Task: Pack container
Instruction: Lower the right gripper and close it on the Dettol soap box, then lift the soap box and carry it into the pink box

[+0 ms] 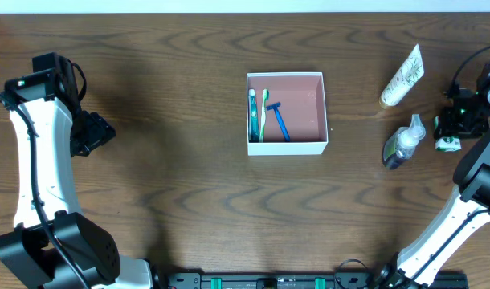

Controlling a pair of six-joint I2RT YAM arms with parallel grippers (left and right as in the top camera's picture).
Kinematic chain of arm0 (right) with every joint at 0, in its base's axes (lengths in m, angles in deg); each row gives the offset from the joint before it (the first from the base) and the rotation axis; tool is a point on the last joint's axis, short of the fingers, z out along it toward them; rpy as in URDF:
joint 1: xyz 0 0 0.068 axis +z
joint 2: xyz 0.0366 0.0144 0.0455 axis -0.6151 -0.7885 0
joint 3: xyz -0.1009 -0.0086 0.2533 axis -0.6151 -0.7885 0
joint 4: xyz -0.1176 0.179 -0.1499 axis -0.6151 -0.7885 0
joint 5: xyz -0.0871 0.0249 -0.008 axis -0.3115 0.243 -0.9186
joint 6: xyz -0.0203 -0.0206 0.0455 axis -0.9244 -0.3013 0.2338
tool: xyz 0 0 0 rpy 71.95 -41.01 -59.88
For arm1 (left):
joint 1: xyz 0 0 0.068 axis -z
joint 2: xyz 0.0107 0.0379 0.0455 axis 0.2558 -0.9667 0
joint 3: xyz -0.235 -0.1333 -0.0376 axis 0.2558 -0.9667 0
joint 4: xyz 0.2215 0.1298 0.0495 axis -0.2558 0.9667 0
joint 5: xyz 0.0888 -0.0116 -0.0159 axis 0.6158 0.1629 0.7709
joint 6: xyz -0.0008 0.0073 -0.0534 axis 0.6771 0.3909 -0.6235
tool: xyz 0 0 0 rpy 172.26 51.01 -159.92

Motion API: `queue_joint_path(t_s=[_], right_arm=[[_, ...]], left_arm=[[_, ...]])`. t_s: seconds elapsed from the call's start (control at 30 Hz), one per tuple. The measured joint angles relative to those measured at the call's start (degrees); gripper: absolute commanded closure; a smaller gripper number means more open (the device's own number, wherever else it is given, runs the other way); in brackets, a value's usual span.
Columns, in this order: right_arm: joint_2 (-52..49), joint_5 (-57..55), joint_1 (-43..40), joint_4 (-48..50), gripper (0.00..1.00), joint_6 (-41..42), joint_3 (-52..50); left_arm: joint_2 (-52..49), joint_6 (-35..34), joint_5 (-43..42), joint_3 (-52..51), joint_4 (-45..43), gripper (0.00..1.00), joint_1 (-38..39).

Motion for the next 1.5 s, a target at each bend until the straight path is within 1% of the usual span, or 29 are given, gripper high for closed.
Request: queue_joint_path(t_s=[0.23, 0.33, 0.4, 0.5, 0.67, 0.8, 0.9, 0.97, 1.03, 1.17, 1.33, 1.5], right_arm=[[0.0, -0.3, 0.0, -0.3, 0.75, 0.5, 0.1], [0.0, -1.7, 0.0, -2.2, 0.79, 2.2, 1.0], [0.0, -2.7, 0.0, -4.3, 0.8, 3.4, 2.9], [0.0, -3.6, 0.0, -8.0, 0.81, 5.2, 8.8], [2.1, -3.9, 0.3, -13.1, 0.79, 9.1, 20.6], [7.5, -0.6, 1.2, -14.8, 0.77, 12.8, 28.5], [13.5, 3.5, 3.3, -14.8, 0.76, 15.3, 32.9], [17.7, 5.2, 6.1, -14.6, 0.76, 17.0, 34.7], [21.8, 6.5, 10.7, -14.3, 0.76, 18.3, 35.6], [25.7, 7.5, 20.7, -13.8, 0.76, 20.0, 36.2], [24.7, 3.7, 35.0, -13.6, 0.75, 23.9, 36.2], [21.3, -6.2, 46.9, -13.6, 0.75, 30.1, 36.2]], left_arm=[[0.0, 0.0, 0.0, 0.0, 0.0, 0.02, 0.0], [0.0, 0.0, 0.0, 0.0, 0.0, 0.02, 0.0], [0.0, 0.0, 0.0, 0.0, 0.0, 0.02, 0.0], [0.0, 0.0, 0.0, 0.0, 0.0, 0.02, 0.0], [0.0, 0.0, 0.0, 0.0, 0.0, 0.02, 0.0], [0.0, 0.0, 0.0, 0.0, 0.0, 0.02, 0.0], [0.0, 0.0, 0.0, 0.0, 0.0, 0.02, 0.0], [0.0, 0.0, 0.0, 0.0, 0.0, 0.02, 0.0], [0.0, 0.0, 0.0, 0.0, 0.0, 0.02, 0.0], [0.0, 0.0, 0.0, 0.0, 0.0, 0.02, 0.0], [0.0, 0.0, 0.0, 0.0, 0.0, 0.02, 0.0], [0.0, 0.0, 0.0, 0.0, 0.0, 0.02, 0.0]])
